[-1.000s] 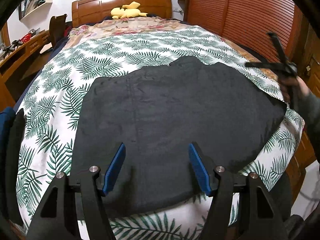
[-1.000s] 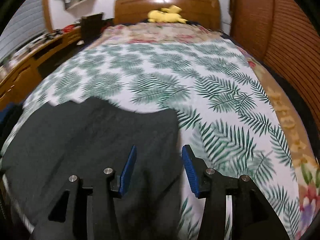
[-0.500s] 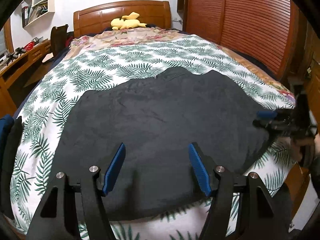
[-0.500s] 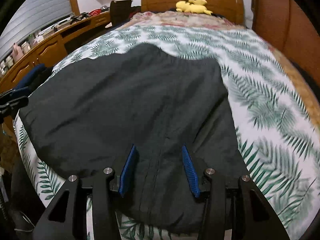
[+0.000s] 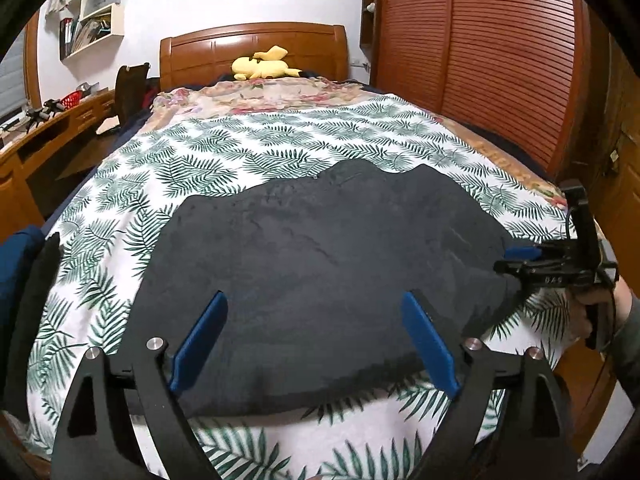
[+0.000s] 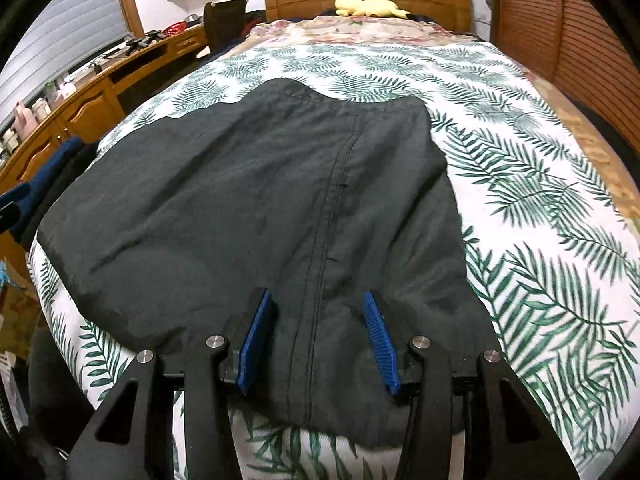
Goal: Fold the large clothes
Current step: 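Press the folded jacket's edge flat with the right gripper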
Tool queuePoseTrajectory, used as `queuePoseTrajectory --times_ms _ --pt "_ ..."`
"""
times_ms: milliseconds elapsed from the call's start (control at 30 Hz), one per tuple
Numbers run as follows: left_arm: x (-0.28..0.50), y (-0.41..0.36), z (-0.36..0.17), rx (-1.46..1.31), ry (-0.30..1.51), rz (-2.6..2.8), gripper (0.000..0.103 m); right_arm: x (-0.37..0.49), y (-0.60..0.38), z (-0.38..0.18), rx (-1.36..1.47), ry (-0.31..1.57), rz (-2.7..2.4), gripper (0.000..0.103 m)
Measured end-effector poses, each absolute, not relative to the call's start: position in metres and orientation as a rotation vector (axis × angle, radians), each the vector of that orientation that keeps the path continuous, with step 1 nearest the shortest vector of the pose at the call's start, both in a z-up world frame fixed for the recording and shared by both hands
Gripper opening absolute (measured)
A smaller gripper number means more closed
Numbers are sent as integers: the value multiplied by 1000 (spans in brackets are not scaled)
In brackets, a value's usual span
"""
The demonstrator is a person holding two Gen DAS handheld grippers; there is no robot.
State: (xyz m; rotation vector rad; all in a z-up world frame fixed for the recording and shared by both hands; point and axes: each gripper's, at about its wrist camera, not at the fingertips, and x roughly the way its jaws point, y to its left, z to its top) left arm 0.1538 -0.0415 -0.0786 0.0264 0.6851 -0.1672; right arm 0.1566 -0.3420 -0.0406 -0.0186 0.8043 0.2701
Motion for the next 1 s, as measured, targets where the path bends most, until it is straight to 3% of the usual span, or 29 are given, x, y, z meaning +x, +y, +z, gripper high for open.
queuePoseTrajectory --times_ms 533,1000 --pt "98 -1 -80 9 683 -138 89 101 -278 -14 -111 698 284 57" --pt "95 48 -108 -39 747 -59 89 166 -223 -43 -126 763 404 61"
